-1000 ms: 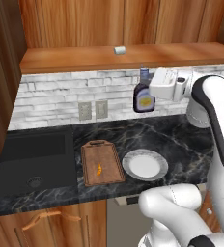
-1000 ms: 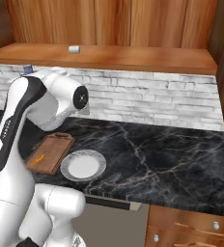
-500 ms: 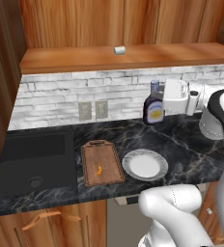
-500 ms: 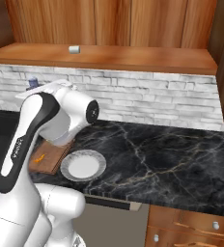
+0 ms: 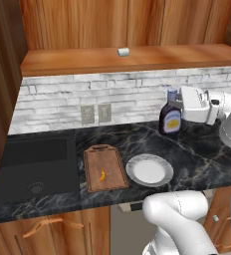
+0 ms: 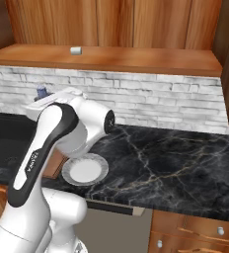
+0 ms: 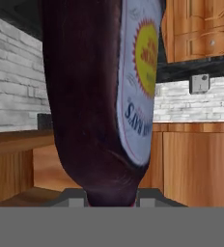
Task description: Pick the shrimp from the plate and place it on the cutting board. Then pick the condiment bottle from the cabinet and place it next to the cutting board.
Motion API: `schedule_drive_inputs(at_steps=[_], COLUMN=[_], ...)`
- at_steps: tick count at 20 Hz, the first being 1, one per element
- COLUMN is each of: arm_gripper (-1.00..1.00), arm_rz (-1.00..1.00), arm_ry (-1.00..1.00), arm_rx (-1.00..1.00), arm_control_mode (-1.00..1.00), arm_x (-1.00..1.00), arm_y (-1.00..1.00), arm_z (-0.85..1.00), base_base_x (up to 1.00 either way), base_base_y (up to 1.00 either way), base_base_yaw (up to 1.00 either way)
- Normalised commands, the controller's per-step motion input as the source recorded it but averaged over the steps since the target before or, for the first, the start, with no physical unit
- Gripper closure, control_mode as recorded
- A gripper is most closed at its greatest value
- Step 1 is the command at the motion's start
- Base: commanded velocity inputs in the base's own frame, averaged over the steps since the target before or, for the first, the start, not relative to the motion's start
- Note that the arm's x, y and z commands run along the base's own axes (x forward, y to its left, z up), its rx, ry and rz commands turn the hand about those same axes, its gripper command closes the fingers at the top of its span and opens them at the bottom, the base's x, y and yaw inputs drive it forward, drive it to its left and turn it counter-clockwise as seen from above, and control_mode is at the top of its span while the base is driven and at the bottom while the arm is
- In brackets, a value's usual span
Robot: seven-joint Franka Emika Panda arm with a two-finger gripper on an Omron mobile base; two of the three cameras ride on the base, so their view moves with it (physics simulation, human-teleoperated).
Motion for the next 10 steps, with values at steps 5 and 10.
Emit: schedule_drive_inputs(at_steps=[5,10], arm_gripper=[1.00,1.00], arm_rz=[0.05,0.11], arm_ry=[0.00,-0.01], arm_rx=[0.00,0.00], arm_control_mode=[-1.00,-1.00], arm_x=[0.00,0.00], arm_y=[-0.20,-0.17], arm_z=[-0.10,-0.24], base_base_x=[0.00,0.00], base_base_y=[0.00,0.00], base_base_yaw=[0.00,0.00])
